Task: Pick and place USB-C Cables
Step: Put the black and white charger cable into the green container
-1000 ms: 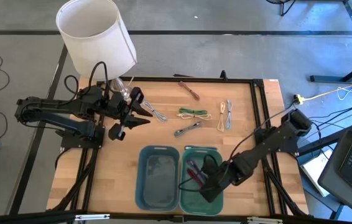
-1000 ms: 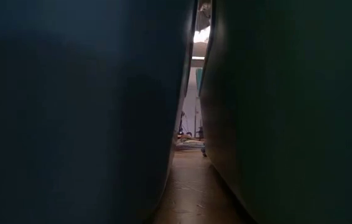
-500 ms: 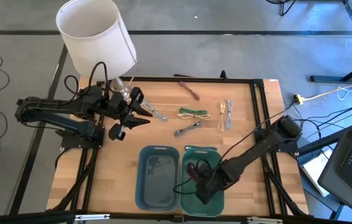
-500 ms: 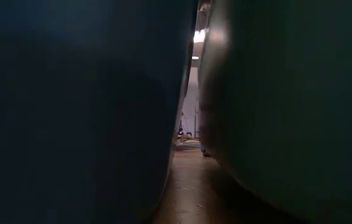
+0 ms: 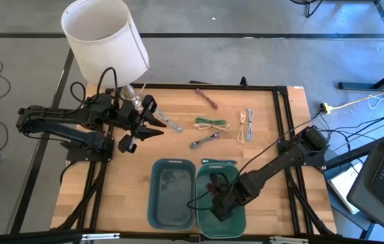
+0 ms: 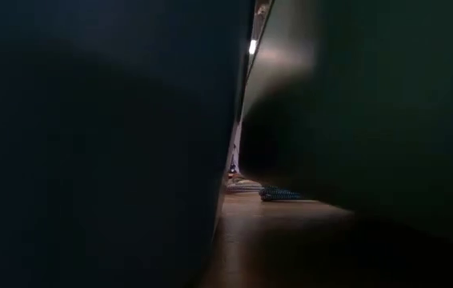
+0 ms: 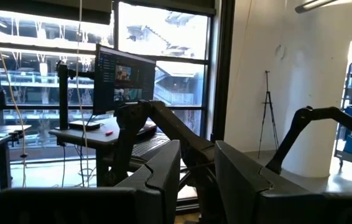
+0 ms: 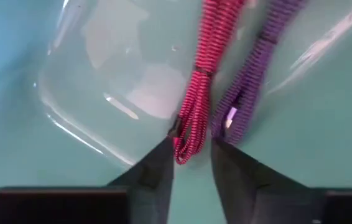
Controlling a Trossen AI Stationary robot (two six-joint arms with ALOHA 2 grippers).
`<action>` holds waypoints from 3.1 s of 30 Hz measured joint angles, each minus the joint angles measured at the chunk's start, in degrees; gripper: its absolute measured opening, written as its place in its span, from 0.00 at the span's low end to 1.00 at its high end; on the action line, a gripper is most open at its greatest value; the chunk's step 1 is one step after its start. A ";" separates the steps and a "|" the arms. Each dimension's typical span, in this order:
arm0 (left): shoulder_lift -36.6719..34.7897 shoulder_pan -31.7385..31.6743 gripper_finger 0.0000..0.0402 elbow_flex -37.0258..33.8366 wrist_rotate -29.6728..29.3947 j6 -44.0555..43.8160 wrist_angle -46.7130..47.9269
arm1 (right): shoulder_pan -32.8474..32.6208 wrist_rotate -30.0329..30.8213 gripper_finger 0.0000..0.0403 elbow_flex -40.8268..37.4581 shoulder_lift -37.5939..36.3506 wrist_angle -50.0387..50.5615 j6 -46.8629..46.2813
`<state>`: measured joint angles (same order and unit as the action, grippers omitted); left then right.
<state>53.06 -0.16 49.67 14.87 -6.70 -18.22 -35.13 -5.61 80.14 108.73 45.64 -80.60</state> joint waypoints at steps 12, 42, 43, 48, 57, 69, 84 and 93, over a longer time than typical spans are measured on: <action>0.00 0.00 0.23 0.00 -0.39 0.02 0.00 | 0.24 13.84 0.38 21.11 -2.17 20.22 8.29; 0.00 0.07 0.23 0.00 0.20 -0.07 -0.02 | 34.97 7.19 0.41 15.64 -2.23 22.35 84.97; 0.00 0.07 0.23 0.00 0.20 -0.05 -0.02 | 35.46 6.41 0.43 14.43 -2.23 21.03 86.24; 0.01 0.07 0.23 0.00 0.21 -0.02 -0.01 | 37.00 5.48 0.52 9.79 -2.23 16.04 88.83; 0.00 0.07 0.23 0.00 0.20 0.00 0.02 | 37.68 5.35 0.60 0.96 -2.23 3.49 88.82; 0.02 0.07 0.23 0.00 0.20 0.00 0.04 | 38.90 5.40 0.56 -7.44 -1.92 -7.34 89.59; 0.00 0.07 0.23 0.00 0.20 0.00 0.03 | 42.92 5.35 0.55 -11.19 -1.90 -14.83 88.54; 0.01 0.07 0.23 0.00 0.20 0.00 0.05 | 42.94 1.85 0.54 -10.93 4.22 -15.34 87.47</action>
<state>53.06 -0.10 49.67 15.07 -6.70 -18.17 7.81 -3.76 69.21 112.95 30.30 6.87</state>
